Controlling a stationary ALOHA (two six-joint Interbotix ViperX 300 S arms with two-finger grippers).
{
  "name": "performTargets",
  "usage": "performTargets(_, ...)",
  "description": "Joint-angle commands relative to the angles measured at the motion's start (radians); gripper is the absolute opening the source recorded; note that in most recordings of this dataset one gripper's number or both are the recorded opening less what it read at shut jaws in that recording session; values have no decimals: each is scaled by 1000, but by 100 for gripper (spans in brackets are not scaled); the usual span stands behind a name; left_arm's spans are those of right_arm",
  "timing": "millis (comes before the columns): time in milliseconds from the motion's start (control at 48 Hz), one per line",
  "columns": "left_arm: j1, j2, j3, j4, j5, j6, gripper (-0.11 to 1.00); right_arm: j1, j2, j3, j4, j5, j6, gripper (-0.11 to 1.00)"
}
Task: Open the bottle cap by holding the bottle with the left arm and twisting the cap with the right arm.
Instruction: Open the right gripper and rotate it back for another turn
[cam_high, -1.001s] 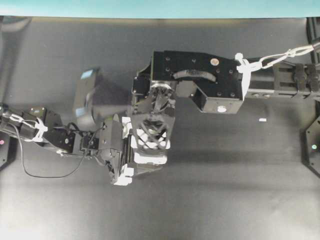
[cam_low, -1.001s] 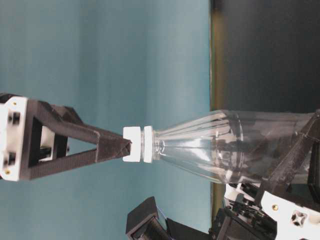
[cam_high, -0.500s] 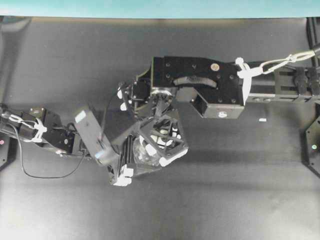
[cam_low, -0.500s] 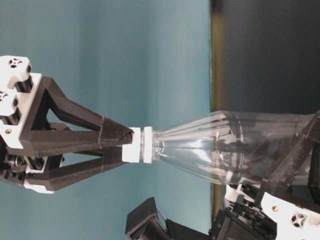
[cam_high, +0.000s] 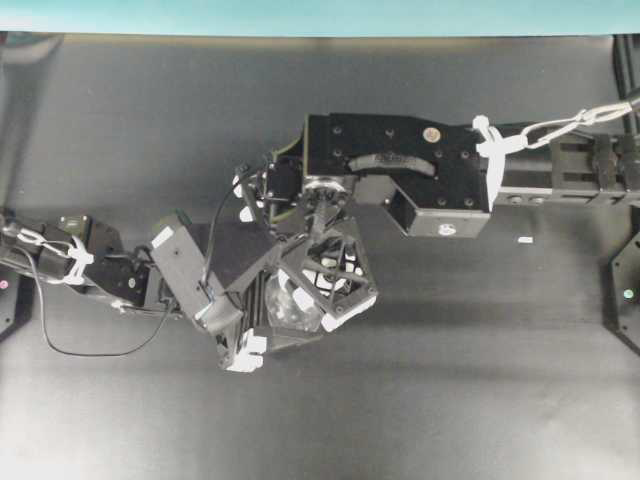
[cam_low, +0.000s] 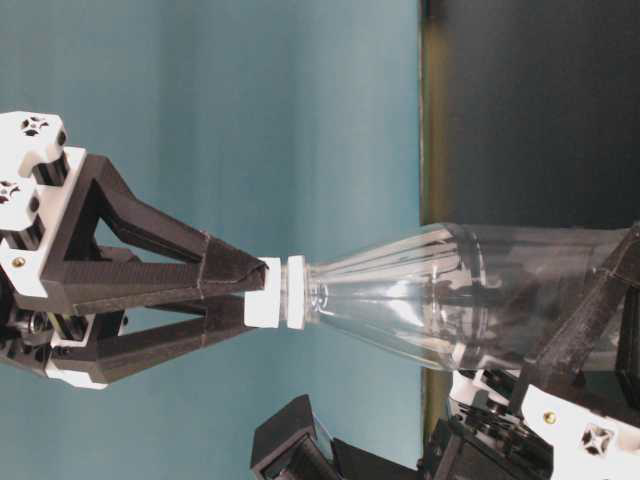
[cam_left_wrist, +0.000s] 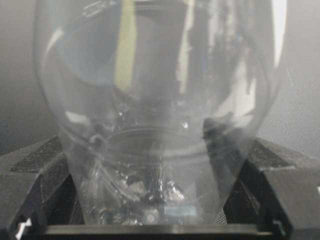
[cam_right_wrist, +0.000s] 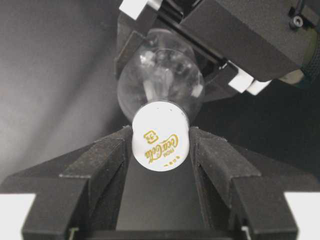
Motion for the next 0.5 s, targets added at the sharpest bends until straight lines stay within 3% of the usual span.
performTargets(0, -12, 0, 2, 5, 5, -3, 81, 8, -20, 5, -2, -9, -15, 38)
performTargets(146, -12, 0, 2, 3, 6, -3, 81, 8, -37, 37, -2, -26, -18, 40)
performTargets(250, -12, 0, 0, 3, 6, -3, 81, 12, -60, 74, -3, -60, -17, 66)
performTargets(334, -12, 0, 2, 3, 6, -3, 81, 17, -78, 94, -6, -78, -17, 78)
performTargets(480, -12, 0, 2, 3, 5, -3, 81, 23, -121, 114, -14, -83, -6, 78)
